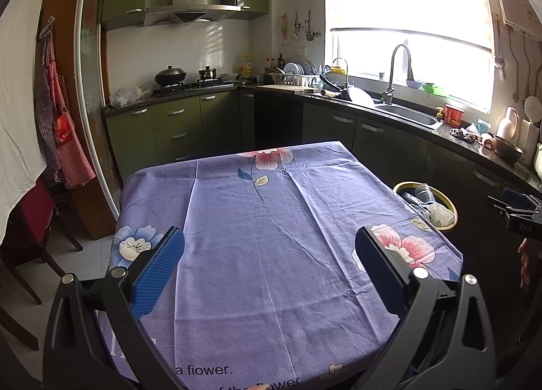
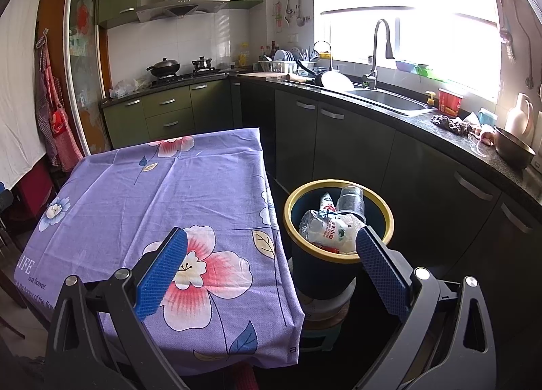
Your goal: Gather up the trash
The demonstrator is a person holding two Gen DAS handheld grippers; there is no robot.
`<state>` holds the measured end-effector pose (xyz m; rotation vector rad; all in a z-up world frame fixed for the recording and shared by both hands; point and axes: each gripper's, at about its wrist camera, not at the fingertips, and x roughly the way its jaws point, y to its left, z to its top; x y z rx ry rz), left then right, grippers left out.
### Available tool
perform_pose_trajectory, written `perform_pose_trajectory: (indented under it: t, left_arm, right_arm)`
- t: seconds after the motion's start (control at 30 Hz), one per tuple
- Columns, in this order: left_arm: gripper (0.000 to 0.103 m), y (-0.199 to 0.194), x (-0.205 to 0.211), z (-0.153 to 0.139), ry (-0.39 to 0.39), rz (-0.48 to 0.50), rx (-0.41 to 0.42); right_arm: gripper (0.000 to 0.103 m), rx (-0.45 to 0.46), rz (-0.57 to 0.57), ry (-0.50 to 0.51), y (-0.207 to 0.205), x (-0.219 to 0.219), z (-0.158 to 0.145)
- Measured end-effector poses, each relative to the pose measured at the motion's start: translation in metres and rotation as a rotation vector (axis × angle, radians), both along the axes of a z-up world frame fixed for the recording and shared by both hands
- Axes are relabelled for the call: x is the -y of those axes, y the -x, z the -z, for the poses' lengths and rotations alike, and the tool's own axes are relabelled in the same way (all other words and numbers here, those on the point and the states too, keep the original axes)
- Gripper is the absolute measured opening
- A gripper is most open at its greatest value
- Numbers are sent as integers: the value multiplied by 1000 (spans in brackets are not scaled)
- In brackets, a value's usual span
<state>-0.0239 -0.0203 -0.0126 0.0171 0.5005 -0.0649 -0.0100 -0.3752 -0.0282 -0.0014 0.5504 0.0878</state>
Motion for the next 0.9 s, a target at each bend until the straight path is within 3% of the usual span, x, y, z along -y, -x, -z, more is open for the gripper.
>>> perform_pose_trajectory:
  t: [0.9]
  left_arm:
    - [96,-7,5,2,0,5,-16]
  right_arm:
    - [98,-9,-2,5,-5,-2,6]
